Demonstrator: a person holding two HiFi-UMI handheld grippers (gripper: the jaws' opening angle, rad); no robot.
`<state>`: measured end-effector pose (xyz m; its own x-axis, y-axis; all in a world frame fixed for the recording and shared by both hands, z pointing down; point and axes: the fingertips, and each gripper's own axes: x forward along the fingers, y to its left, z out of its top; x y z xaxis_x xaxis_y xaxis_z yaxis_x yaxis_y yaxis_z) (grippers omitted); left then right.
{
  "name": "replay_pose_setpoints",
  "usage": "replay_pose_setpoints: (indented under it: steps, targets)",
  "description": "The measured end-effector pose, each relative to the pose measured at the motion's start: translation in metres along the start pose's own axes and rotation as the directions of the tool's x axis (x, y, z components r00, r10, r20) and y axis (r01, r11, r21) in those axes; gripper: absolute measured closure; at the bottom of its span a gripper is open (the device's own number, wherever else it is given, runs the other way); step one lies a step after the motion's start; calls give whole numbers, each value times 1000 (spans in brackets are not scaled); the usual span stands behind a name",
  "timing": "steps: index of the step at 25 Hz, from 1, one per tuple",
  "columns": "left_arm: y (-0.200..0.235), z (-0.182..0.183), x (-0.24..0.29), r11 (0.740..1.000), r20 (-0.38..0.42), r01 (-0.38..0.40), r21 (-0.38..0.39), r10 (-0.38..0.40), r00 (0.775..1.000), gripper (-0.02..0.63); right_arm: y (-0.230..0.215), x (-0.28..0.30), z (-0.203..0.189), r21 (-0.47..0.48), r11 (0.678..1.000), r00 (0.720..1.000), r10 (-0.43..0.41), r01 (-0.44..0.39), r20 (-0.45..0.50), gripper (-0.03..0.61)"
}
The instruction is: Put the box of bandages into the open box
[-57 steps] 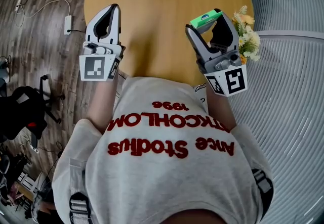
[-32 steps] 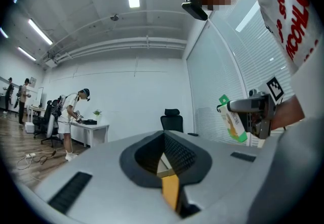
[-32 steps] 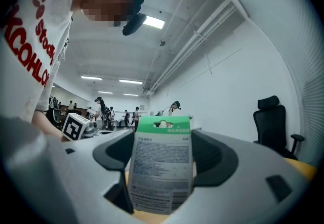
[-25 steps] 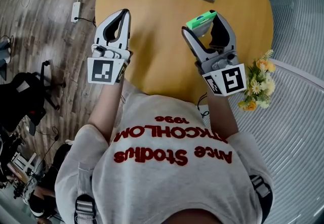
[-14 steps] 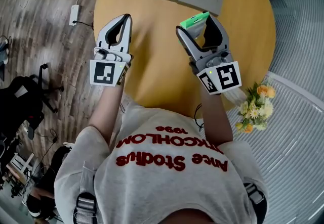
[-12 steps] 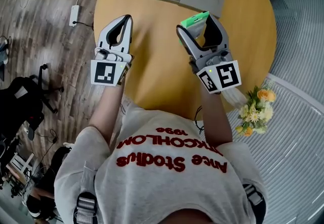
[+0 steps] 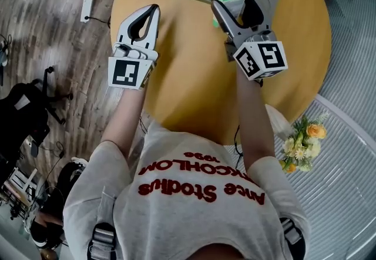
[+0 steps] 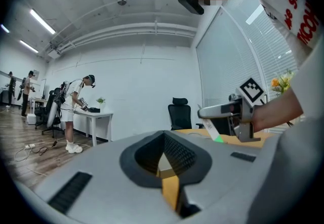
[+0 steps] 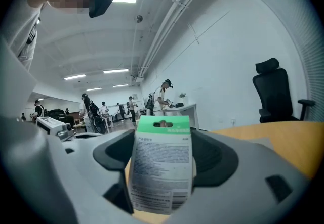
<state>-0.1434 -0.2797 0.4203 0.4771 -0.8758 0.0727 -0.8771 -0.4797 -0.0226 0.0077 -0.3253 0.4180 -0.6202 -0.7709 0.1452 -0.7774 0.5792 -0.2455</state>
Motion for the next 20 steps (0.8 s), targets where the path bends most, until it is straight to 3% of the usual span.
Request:
replay_pose_setpoints:
  steps: [6, 10, 20]
  targets:
    - [11, -13, 25, 1000, 8, 1, 16, -1, 1000, 607, -26, 60, 0, 5, 1000, 1000, -20, 20, 15, 222]
    - [18, -22, 39, 1000, -18, -12, -17, 12, 1000, 607, -42, 86, -6, 24, 999, 999, -43, 43, 1, 221]
    - [31, -42, 51, 998, -61, -34, -44, 32, 998, 607, -59, 118, -59, -109, 991, 976, -98, 78, -194, 221]
